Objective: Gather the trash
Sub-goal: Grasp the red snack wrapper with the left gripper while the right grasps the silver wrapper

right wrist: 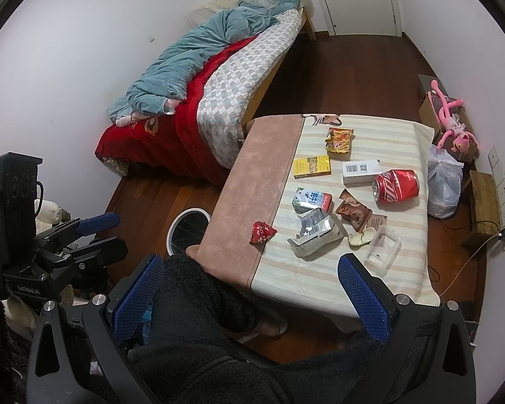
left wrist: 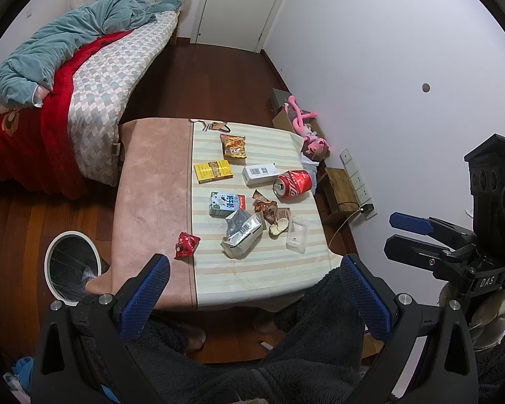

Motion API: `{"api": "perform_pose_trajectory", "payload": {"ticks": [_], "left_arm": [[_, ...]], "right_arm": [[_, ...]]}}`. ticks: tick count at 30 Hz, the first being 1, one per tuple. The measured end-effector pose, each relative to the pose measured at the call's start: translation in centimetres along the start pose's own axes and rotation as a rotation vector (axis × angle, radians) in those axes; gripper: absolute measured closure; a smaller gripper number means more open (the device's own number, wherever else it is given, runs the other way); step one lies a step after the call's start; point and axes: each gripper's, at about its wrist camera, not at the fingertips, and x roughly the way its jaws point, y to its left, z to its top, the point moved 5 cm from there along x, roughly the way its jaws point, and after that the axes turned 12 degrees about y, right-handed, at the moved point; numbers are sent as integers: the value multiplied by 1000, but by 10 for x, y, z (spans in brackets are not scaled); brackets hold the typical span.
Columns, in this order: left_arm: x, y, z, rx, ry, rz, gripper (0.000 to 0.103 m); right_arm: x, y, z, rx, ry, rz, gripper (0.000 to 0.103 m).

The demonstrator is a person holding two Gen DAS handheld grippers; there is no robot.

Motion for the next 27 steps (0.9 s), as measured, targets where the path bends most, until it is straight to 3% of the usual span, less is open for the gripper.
{"api": "perform_pose_trajectory", "payload": {"ticks": [4, 11, 15, 21, 27], "left_arm": [[4, 4, 4, -13, 1, 29, 0], [64, 60, 16, -103, -27, 357, 0], [121, 100, 15, -157, 48, 432, 0], [204, 143, 9, -235, 215, 385, 0], [264, 155, 10, -263, 328, 276, 1]], "right_arm": [[0, -1, 0, 1, -1, 1, 0], [26, -38, -2, 150, -23, -50, 0], [94, -81, -8, 349, 30, -22, 0], [211, -131, -14, 577, 137, -10, 0], [283, -156, -3, 690, 182, -32, 7]]}}
